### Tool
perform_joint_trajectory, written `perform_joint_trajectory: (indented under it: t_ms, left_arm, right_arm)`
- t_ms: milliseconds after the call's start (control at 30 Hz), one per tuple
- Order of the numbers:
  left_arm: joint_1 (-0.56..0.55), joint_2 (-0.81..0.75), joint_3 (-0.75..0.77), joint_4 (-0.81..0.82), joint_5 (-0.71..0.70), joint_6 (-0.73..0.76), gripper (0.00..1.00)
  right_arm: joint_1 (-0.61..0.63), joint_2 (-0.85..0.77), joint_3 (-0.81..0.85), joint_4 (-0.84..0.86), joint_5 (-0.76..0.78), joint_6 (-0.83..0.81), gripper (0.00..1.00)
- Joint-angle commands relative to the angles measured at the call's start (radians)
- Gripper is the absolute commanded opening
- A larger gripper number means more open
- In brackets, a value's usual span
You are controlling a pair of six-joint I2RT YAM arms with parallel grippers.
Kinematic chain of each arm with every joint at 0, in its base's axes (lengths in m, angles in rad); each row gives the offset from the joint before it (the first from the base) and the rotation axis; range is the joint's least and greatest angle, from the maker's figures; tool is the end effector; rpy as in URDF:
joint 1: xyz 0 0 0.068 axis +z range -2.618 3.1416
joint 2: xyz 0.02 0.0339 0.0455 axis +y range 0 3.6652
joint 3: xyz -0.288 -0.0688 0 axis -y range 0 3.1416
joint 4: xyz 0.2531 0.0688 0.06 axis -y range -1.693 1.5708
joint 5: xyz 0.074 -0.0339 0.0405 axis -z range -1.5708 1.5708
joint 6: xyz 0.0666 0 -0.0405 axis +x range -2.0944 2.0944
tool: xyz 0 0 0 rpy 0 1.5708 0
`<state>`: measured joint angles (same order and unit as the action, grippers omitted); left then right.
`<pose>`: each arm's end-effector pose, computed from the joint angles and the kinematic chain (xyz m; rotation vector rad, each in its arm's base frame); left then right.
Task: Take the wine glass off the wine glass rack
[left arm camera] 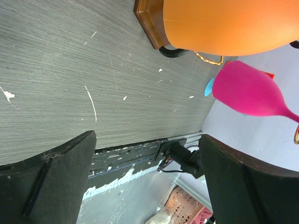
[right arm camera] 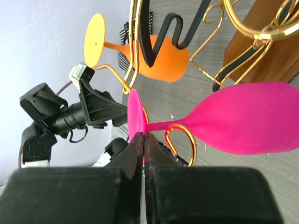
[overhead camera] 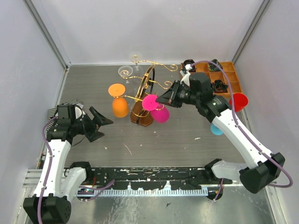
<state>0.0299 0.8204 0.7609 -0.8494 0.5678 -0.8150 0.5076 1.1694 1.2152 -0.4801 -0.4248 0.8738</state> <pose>0.1608 -0.0310 0.2663 -0.8142 2.4363 -1.0250 0.2311 0.1600 0.3935 0.1025 2.2138 1.2580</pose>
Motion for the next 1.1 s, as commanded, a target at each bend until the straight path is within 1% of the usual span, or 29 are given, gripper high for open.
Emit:
perform_joint_trajectory:
  t_ms: [0,67,200,333,467,633,767,833,900,1000,1067]
  left_arm:
    - [0.001,-0.014,-0.003,-0.003,0.018,0.019,0.98]
    - [0.001,-0.014,0.004,-0.011,0.014,0.024,0.98]
    - [0.001,-0.01,0.009,-0.02,0.009,0.035,0.98]
    - [0.002,-0.009,0.006,-0.019,0.01,0.037,0.98]
    - [0.002,-0.004,0.005,-0.013,0.017,0.035,0.98]
    - [0.002,-0.015,-0.004,-0.001,0.024,0.023,0.98]
    - [0.002,-0.014,-0.007,0.006,0.032,0.017,0.98]
    - [0.003,-0.014,-0.003,0.004,0.03,0.019,0.98]
    - [0.002,-0.014,-0.002,0.003,0.027,0.018,0.98]
    - [0.002,-0.018,0.001,-0.004,0.009,0.018,0.98]
    - [0.003,-0.025,-0.009,0.006,0.008,0.002,0.98]
  right_arm:
    - [0.006,0.038,0.135,0.048,0.025,-0.038,0.01]
    - [-0.019,0.044,0.161,0.031,0.04,-0.061,0.01]
    - [-0.127,0.012,0.162,-0.003,-0.016,-0.075,0.01]
    - [-0.246,-0.06,0.157,-0.12,-0.081,-0.127,0.01]
    - [-0.265,-0.121,0.162,-0.262,-0.051,-0.188,0.01]
    - [-0.264,-0.204,0.162,-0.425,0.096,-0.304,0.01]
    - [-0.257,-0.193,0.238,-0.56,0.211,-0.473,0.01]
    - [-0.252,-0.184,0.274,-0.602,0.255,-0.556,0.01]
    - [-0.25,-0.192,0.289,-0.603,0.305,-0.632,0.01]
    - [-0.249,-0.227,0.259,-0.543,0.405,-0.745,0.01]
    - [-0.198,-0.245,0.211,-0.493,0.518,-0.824,0.01]
